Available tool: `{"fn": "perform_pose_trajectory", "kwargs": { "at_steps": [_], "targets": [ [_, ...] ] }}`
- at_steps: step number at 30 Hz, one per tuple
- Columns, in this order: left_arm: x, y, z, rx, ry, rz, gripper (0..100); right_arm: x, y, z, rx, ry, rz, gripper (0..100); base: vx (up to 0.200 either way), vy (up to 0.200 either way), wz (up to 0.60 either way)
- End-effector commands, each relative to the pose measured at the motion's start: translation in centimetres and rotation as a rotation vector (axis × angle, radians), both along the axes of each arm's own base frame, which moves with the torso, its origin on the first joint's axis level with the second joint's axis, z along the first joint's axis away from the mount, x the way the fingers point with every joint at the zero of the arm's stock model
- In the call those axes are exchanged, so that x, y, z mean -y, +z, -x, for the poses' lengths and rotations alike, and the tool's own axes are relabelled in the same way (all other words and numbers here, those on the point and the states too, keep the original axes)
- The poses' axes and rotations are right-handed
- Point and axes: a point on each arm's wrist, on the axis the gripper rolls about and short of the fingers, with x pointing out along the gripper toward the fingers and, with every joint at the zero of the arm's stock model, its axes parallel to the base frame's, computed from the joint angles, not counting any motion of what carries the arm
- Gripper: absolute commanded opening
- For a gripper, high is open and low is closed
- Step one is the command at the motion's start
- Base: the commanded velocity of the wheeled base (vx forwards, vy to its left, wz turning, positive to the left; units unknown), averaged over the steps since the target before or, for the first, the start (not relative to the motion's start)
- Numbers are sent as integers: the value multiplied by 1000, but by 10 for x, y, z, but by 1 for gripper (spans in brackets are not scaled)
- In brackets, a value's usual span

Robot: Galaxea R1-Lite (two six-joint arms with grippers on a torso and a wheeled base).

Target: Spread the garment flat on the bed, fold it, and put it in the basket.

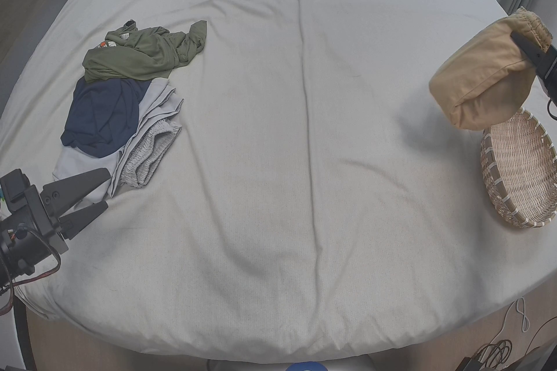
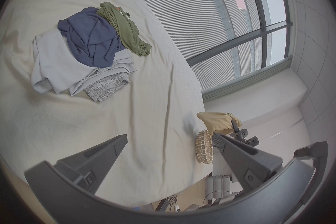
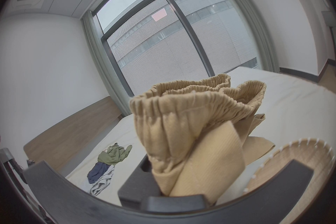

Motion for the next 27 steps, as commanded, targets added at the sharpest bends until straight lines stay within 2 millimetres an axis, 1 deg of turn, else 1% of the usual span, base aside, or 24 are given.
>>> {"fn": "perform_pose_trajectory", "kwargs": {
  "at_steps": [1,2,8,10,13,19,21,23,27],
  "targets": [
    [1,-4,-1,-16,-6,0,100,16,13,17,56,-70,13,0,0,0,0],
    [1,-4,-1,-17,-6,0,100,17,14,18,61,-77,14,0,0,0,0],
    [1,-7,-3,-34,-6,-2,100,40,16,24,68,-176,26,0,0,0,0],
    [1,-8,-3,-37,-6,-2,100,44,16,26,69,-199,28,0,0,0,0],
    [1,-8,-4,-39,-6,-2,100,51,20,37,88,-246,37,0,0,0,0],
    [1,-8,-4,-39,-6,-2,100,74,19,46,78,-357,50,0,0,0,0],
    [1,-9,-4,-42,-6,-2,100,77,15,49,69,-378,50,0,0,0,0],
    [1,-9,-4,-45,-6,-2,100,79,8,52,47,-396,50,0,0,0,0],
    [2,-11,-3,-50,-10,-3,100,81,-18,54,-35,-413,69,0,0,0,0]
  ]
}}
